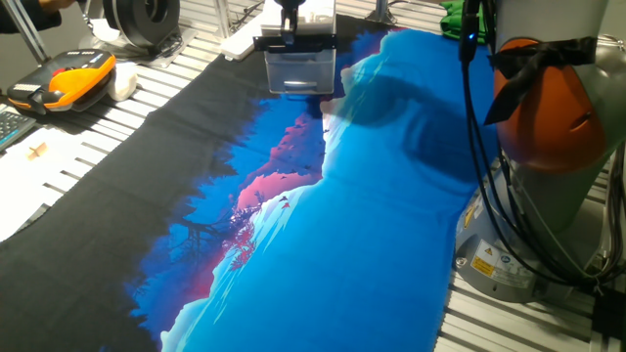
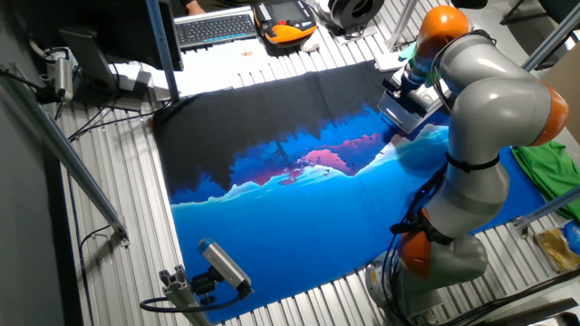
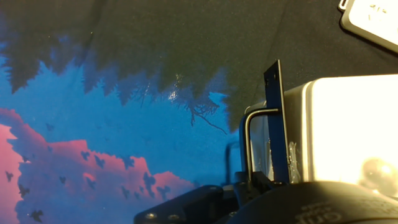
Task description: Grasp the handle and close the drawer
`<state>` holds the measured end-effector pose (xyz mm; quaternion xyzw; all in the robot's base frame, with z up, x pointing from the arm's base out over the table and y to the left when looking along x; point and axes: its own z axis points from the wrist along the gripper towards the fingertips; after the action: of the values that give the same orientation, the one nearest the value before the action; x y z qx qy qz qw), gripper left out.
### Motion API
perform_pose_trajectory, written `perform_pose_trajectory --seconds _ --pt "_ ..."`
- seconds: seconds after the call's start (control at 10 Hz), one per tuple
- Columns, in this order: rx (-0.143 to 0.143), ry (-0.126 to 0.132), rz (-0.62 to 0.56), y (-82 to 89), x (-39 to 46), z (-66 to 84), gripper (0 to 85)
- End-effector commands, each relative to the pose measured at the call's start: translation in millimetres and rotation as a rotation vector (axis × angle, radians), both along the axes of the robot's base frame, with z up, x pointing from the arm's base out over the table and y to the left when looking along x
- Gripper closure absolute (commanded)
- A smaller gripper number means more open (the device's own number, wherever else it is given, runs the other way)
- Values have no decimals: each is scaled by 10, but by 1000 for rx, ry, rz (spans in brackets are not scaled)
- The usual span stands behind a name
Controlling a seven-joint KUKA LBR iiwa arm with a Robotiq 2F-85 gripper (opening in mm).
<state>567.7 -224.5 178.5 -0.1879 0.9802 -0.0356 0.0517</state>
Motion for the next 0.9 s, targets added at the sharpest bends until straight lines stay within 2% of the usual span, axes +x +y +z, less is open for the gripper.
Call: perform_pose_trajectory --seconds 0.0,0.2,0.3,0.7,0.8 --pt "-3 -1 3 1 0 1 680" --pt "-20 -8 10 4 0 2 680" --pt "-39 -14 15 7 0 3 680" --pt "-53 -25 11 6 -1 8 680" --pt "-57 -31 6 6 -2 9 510"
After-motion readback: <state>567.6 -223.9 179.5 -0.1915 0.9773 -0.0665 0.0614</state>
